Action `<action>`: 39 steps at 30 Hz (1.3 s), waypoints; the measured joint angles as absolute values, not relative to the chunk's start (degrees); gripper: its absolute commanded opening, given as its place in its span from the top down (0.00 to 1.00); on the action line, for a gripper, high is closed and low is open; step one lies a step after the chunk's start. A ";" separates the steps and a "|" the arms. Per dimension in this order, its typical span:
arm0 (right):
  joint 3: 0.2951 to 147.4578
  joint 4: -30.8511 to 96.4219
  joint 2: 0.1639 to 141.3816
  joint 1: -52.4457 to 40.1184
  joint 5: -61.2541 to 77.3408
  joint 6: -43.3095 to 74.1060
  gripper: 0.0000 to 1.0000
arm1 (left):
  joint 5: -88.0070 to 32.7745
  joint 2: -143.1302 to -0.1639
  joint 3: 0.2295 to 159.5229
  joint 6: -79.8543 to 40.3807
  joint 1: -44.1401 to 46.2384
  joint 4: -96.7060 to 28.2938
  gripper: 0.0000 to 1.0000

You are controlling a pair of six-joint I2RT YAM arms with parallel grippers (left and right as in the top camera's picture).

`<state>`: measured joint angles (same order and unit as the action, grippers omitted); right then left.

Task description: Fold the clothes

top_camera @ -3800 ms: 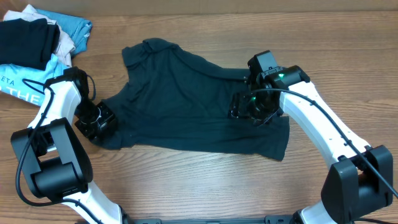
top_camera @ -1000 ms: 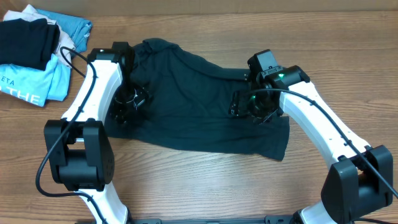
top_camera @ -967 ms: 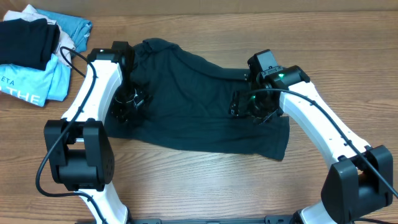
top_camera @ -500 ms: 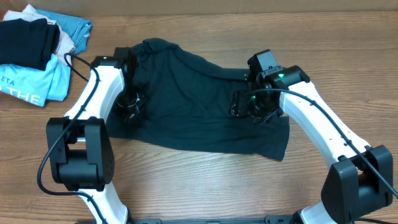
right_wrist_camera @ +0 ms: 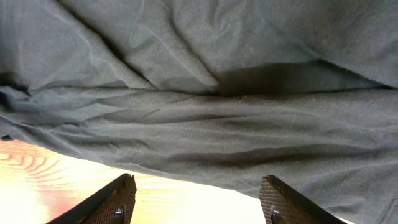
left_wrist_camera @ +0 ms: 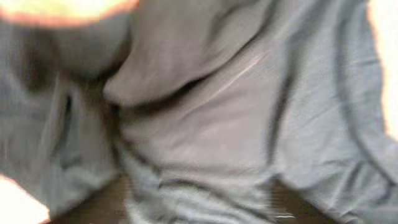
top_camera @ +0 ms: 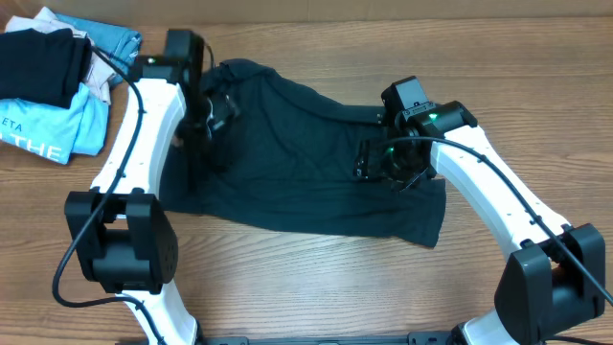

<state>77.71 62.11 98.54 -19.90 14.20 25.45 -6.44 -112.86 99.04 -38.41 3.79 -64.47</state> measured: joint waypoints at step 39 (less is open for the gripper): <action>65.80 44.73 99.18 -19.40 9.78 30.09 0.58 | -5.87 -129.51 112.12 -22.26 -0.84 -65.01 0.93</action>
<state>65.80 44.73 99.18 -19.40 9.78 30.09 -5.87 -129.51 112.12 -22.26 -0.84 -65.01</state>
